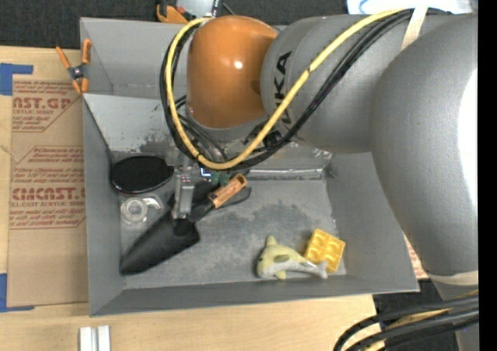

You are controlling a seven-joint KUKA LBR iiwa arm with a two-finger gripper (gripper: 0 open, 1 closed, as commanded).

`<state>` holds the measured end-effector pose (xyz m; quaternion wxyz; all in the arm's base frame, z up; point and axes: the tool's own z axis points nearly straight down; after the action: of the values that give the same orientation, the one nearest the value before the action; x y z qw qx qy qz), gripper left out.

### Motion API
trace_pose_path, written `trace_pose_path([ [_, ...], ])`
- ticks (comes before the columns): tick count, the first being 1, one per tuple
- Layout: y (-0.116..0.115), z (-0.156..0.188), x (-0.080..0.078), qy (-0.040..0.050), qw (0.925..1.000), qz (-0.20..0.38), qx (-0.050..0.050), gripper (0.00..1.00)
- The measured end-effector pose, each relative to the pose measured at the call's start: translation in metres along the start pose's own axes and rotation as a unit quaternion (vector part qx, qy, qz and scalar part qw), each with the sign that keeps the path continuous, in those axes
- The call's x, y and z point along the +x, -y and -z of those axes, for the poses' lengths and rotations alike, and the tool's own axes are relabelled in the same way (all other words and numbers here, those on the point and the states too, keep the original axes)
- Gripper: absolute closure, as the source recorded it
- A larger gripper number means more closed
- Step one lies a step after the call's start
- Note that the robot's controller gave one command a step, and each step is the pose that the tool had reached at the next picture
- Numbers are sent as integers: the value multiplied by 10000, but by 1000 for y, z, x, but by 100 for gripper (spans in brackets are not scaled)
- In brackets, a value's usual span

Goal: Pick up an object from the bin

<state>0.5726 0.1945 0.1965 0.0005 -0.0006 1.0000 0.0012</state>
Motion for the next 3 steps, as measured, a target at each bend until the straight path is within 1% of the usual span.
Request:
trace_pose_path([
  [1,0,0,0,0,10000,1,0,0],
  [2,5,2,1,-2,9997,258,6,0],
  [3,-33,5,0,12,9955,952,-6,100],
])
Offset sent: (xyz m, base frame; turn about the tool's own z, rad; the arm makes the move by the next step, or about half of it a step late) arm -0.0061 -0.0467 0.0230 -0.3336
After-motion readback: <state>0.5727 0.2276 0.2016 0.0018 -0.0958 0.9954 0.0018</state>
